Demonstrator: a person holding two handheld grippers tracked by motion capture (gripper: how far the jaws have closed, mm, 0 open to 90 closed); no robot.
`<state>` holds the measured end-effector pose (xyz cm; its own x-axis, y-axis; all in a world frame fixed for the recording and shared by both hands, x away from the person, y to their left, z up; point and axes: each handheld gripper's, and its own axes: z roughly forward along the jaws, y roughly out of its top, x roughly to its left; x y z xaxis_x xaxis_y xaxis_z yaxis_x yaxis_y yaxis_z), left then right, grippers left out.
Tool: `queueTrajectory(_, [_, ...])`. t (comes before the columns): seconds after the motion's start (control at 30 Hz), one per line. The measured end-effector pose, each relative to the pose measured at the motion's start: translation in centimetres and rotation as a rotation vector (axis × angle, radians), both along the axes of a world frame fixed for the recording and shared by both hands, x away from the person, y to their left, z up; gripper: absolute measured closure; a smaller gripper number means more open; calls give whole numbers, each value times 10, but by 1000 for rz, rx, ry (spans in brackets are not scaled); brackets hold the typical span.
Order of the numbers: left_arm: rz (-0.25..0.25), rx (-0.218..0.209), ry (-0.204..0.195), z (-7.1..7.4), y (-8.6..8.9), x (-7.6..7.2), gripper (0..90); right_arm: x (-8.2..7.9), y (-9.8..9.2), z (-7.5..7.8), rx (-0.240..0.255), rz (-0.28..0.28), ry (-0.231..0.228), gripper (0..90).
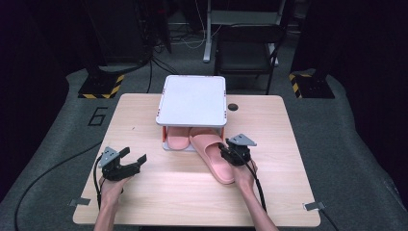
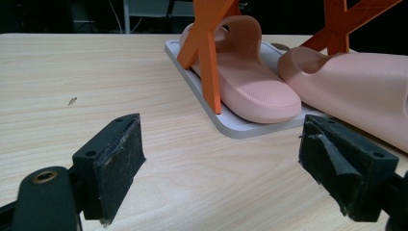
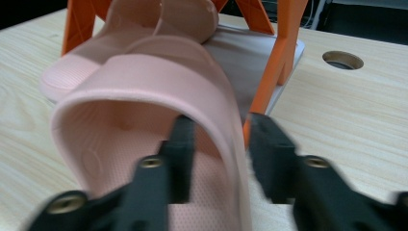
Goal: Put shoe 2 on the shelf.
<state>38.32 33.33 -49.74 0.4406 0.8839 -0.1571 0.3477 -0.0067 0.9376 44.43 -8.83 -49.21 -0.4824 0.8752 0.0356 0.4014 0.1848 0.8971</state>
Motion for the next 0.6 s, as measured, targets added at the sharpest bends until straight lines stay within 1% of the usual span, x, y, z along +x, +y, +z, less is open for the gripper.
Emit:
queueTrajectory(0.03, [0,-1,-1,0,0,0,156,-1,-2,2,21,6,0,491])
queueTrajectory(0.07, [1,-1,-1,0,-1,0,156,-2,-6,5,22,20,0,439])
queueTrajectory(0.1, [-3,1,0,0,-1,0,156,-4,-9,7,36,25,-2,411])
queueTrajectory(0.17, [-10,4,-1,0,-3,0,156,-9,-15,14,65,29,-35,374])
queueTrajectory(0.2, [-13,3,-7,-1,-4,1,156,-11,-17,18,71,31,-44,352])
queueTrajectory(0.23, [-18,8,2,0,-5,0,156,-13,-20,25,78,45,-59,309])
queueTrajectory(0.27, [-22,8,0,-1,-7,1,156,-15,-21,30,84,50,-66,280])
queueTrajectory(0.33, [-33,9,0,0,-11,1,156,-17,-22,42,94,74,-100,233])
queueTrajectory(0.37, [-39,14,1,0,-12,0,156,-18,-22,51,90,90,-129,223])
queueTrajectory(0.47, [-63,4,-9,3,-21,0,155,-16,-19,69,95,131,-184,222])
queueTrajectory(0.5, [-80,1,-6,4,-24,0,156,-13,-17,76,97,156,-184,230])
queueTrajectory(0.53, [-90,-11,-15,5,-29,0,155,-9,-16,81,88,178,-201,234])
queueTrajectory(0.6, [-122,-21,-12,7,-40,-1,155,1,-12,88,81,206,-203,234])
